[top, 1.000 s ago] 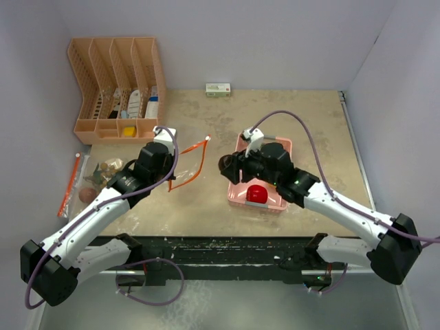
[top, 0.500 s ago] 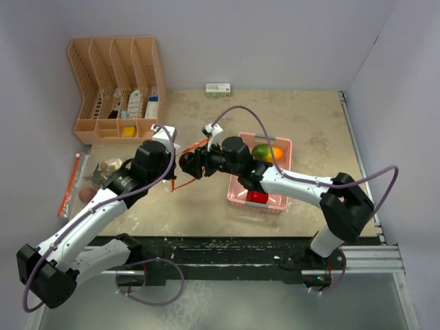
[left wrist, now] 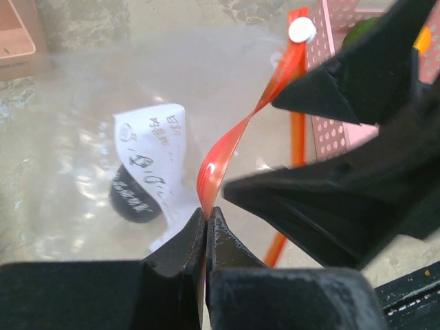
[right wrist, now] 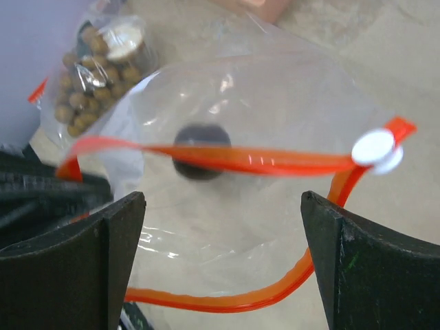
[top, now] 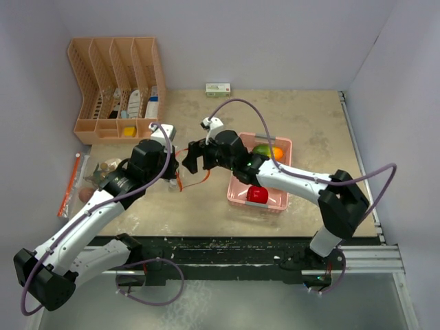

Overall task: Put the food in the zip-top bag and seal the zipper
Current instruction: Place the fake fruit in the zipper food storage bag, then pick up the fake fruit from the bin, then place the fake fruit in the zipper food storage bag, then pick up the fake fruit from the bin, then place the fake fruit in the zipper food storage bag.

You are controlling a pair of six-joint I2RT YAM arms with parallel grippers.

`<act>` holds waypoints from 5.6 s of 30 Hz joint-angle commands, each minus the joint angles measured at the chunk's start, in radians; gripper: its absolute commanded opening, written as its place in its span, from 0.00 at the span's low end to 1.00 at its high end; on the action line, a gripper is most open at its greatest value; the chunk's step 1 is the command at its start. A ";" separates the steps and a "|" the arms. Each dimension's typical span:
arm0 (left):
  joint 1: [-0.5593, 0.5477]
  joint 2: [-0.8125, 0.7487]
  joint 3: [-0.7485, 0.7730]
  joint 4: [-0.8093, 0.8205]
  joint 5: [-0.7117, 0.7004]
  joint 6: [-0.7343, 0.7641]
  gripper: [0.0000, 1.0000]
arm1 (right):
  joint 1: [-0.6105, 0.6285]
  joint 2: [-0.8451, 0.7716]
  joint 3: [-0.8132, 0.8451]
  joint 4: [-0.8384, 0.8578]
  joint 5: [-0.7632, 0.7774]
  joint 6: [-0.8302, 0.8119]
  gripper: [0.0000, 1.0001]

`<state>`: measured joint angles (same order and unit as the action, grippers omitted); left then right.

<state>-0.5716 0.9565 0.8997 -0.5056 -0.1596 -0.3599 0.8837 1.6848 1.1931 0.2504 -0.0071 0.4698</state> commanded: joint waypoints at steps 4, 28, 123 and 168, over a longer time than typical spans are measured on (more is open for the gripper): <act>0.003 0.008 0.056 0.018 -0.006 -0.003 0.00 | 0.006 -0.311 -0.121 -0.186 0.085 0.002 0.99; 0.003 -0.005 0.005 0.062 0.022 0.012 0.00 | -0.123 -0.449 -0.376 -0.729 0.331 0.289 1.00; 0.003 -0.021 -0.017 0.079 0.072 0.017 0.00 | -0.320 -0.071 -0.177 -0.723 0.411 0.193 1.00; 0.003 -0.023 0.015 0.036 0.065 0.009 0.00 | 0.066 -0.104 0.120 -0.372 0.101 0.153 0.67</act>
<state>-0.5716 0.9474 0.8768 -0.4957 -0.0937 -0.3557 0.9405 1.5532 1.2541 -0.2012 0.1173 0.6254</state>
